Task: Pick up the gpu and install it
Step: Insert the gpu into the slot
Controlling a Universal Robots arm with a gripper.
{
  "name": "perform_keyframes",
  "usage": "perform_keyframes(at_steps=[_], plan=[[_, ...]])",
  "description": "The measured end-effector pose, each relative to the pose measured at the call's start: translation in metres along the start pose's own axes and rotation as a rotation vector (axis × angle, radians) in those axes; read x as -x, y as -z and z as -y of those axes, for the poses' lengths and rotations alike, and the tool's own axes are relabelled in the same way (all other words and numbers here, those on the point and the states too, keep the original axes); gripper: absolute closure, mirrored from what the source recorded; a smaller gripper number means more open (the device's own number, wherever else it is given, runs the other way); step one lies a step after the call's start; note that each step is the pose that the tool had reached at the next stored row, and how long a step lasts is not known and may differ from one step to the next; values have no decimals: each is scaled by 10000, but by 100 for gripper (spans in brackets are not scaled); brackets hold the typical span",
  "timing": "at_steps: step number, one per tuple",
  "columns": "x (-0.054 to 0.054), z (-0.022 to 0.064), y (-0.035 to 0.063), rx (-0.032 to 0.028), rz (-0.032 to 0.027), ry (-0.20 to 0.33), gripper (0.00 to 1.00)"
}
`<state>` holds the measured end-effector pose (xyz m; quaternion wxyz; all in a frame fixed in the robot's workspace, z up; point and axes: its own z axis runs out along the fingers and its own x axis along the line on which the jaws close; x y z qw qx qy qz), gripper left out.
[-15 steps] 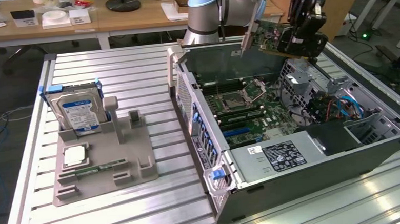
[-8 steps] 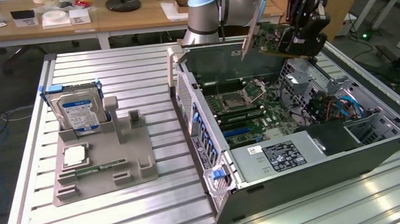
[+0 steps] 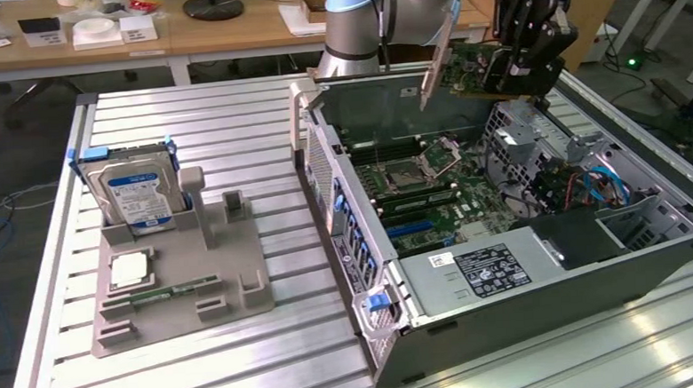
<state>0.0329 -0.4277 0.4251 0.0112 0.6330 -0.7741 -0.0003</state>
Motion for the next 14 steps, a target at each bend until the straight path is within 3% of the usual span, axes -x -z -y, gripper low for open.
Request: perform_keyframes(at_steps=[7,14], plan=[[0,0,0,0,-1,34,72],[0,0,-2,-12,-11,730,72]])
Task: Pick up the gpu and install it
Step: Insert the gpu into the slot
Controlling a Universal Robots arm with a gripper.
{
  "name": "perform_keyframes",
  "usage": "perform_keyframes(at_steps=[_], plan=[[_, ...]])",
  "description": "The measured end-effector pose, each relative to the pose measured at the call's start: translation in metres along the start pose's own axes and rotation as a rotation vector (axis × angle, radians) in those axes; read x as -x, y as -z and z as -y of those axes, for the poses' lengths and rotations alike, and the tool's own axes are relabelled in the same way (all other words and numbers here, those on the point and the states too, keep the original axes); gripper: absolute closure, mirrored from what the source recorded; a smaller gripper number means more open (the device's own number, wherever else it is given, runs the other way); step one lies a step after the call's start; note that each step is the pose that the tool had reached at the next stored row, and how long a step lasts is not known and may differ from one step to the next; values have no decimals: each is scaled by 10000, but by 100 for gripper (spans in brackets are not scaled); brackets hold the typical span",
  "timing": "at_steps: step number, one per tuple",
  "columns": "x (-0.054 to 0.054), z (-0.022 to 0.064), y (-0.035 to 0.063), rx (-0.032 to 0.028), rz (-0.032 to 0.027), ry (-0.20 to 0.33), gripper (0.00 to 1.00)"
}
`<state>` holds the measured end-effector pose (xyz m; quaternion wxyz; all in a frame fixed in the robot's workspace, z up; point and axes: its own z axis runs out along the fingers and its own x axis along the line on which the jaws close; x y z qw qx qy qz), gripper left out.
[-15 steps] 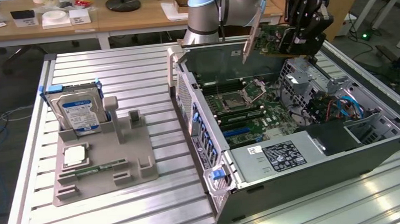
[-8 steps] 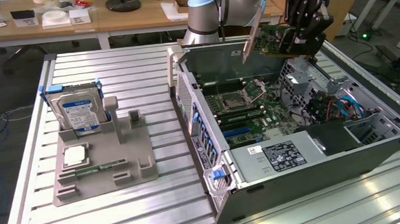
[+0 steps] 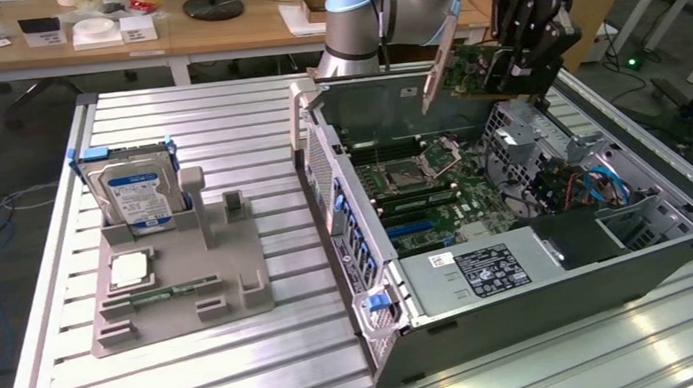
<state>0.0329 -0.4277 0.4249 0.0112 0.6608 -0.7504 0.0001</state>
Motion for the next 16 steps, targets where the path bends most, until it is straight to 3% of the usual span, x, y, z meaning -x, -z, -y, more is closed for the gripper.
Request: perform_keyframes(at_steps=[13,16], plan=[[0,0,0,-2,0,3,72],[-2,-21,-6,-46,8,33,72]])
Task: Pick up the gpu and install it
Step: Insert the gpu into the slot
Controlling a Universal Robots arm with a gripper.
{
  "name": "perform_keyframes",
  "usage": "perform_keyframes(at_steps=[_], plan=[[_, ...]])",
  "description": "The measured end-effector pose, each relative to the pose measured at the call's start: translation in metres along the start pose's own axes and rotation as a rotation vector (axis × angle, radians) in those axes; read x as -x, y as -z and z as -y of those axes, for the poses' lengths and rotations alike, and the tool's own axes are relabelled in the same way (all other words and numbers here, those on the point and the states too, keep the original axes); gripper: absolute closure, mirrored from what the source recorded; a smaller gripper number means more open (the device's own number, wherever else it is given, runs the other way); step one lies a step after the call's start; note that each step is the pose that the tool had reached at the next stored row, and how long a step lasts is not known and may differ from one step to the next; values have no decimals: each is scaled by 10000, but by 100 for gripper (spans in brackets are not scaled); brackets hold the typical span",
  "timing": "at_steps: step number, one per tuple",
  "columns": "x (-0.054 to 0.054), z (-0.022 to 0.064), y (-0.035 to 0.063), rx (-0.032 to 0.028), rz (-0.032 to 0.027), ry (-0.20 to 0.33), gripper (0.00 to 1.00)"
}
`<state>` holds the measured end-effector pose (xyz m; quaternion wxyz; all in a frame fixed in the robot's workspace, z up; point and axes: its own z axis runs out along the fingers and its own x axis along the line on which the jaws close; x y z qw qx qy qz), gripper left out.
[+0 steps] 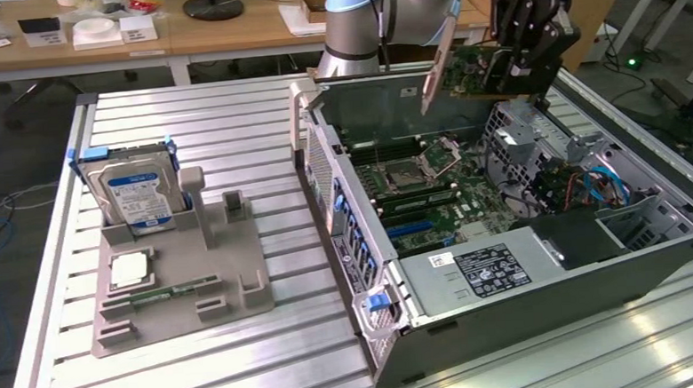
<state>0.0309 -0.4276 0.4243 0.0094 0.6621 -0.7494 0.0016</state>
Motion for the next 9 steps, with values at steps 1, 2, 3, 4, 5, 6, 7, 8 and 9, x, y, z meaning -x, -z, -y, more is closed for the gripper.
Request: perform_keyframes(at_steps=[1,2,3,4,5,6,7,8,9], plan=[[0,-1,-4,-1,-4,63,72],[0,-1,-10,-3,-6,168,72],[0,0,-17,-7,-6,311,72],[0,-1,-26,-19,-7,452,72],[0,-1,-35,-31,-7,579,72],[0,-3,-45,-53,-6,664,72],[-1,-11,-56,-97,-2,668,72],[-2,-19,-66,-148,2,668,72],[-2,-25,-76,-203,8,667,72]])
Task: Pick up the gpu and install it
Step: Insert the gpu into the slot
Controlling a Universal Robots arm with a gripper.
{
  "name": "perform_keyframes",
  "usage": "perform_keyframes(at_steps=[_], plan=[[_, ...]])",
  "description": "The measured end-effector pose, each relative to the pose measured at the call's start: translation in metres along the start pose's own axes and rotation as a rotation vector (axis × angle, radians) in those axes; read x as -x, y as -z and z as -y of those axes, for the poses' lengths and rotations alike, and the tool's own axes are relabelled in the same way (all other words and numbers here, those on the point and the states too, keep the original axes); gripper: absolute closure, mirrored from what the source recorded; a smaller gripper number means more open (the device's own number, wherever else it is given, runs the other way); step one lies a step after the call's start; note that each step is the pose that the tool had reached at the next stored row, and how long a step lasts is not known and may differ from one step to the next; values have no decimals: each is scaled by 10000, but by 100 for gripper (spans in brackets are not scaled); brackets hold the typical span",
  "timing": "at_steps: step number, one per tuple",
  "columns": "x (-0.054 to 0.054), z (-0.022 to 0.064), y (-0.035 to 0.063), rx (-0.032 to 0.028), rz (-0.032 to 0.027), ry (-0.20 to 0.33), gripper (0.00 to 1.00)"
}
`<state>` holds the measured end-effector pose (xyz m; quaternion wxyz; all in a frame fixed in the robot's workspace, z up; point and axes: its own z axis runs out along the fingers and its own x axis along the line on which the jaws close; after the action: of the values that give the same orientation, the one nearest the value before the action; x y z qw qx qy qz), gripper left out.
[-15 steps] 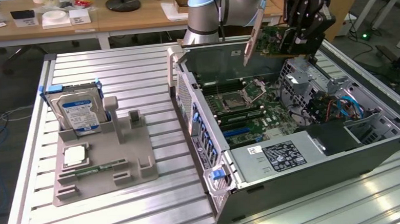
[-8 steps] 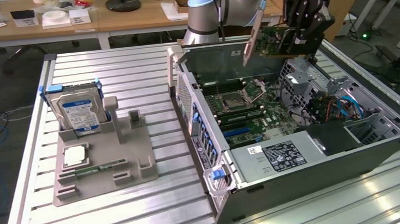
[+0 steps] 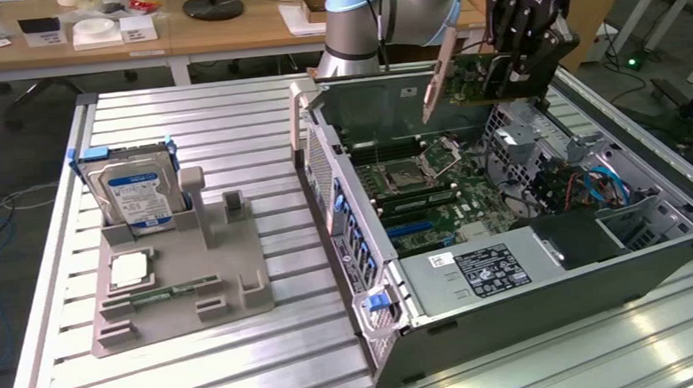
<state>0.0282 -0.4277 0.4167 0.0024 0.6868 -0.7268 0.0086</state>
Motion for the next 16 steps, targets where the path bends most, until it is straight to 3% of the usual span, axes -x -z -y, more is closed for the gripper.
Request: perform_keyframes(at_steps=[2,5,8,10,16], plan=[[-1,-17,-10,-93,50,-2,72],[-1,-24,-23,-132,262,-1,72],[-1,-27,-36,-132,546,-6,72],[0,-27,-51,-154,571,4,72],[-2,-67,-96,-338,582,225,72]])
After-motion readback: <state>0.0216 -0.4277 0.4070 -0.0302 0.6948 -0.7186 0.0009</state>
